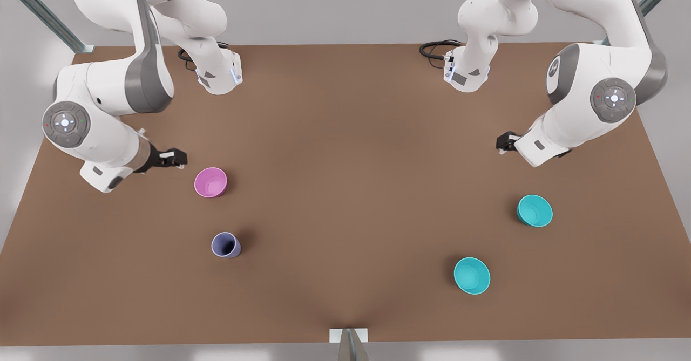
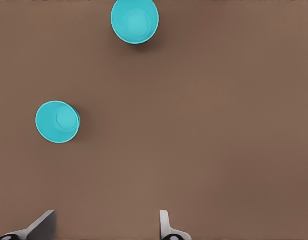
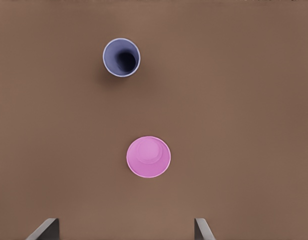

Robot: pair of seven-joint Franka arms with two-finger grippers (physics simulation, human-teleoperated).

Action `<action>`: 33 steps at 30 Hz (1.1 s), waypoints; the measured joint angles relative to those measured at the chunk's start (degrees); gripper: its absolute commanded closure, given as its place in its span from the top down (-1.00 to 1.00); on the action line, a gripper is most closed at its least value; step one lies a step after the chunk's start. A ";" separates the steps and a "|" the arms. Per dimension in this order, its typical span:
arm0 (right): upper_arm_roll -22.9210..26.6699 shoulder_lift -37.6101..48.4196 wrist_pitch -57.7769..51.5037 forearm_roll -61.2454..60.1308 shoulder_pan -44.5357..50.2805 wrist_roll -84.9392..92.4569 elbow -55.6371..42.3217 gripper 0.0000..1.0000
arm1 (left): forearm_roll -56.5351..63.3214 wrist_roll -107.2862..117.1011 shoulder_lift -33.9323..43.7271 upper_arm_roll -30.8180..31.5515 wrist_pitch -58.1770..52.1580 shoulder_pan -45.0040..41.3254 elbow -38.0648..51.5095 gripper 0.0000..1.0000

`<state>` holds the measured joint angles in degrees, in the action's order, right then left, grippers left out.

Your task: Stack the blue bowl on the pink bowl

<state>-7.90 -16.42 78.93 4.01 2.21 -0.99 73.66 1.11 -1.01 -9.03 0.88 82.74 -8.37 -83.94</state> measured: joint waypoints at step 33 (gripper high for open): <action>-0.06 -5.08 54.78 -5.95 -12.31 0.60 53.17 1.00 | -0.09 0.44 -1.05 0.08 -0.03 0.29 -0.20 1.00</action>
<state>-7.95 -21.50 133.71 -1.94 -10.11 -0.38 126.82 1.02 -0.56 -10.08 0.96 82.72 -8.09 -84.15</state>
